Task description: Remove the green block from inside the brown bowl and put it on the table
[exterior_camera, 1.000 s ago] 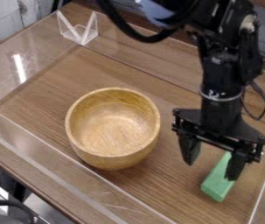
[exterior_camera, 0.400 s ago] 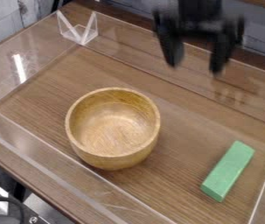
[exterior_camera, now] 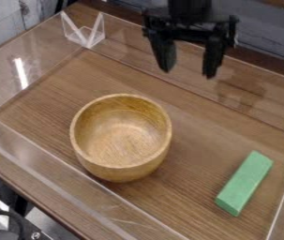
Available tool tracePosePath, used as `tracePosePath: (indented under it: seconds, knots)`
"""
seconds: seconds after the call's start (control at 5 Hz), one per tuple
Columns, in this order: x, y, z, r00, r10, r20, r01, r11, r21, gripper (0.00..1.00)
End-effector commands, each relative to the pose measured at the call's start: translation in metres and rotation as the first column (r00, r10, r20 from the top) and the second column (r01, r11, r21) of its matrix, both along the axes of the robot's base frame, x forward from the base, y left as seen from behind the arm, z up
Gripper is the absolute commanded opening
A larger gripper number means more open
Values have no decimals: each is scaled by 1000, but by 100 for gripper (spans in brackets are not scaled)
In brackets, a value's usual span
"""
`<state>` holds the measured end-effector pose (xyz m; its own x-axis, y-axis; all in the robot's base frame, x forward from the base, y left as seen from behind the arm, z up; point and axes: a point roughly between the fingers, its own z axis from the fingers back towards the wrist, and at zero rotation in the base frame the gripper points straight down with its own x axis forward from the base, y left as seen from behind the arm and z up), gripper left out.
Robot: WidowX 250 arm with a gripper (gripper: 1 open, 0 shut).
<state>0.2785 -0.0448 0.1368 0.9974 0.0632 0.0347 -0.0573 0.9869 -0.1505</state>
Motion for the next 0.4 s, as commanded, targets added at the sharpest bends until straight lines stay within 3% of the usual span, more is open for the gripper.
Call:
tracePosePath:
  seconds: [0.0, 0.2]
  knots:
    - [-6, -23, 10, 997, -17, 70, 18, 1000, -6, 100]
    - [-7, -26, 4, 996, -28, 79, 28, 1000, 3, 100]
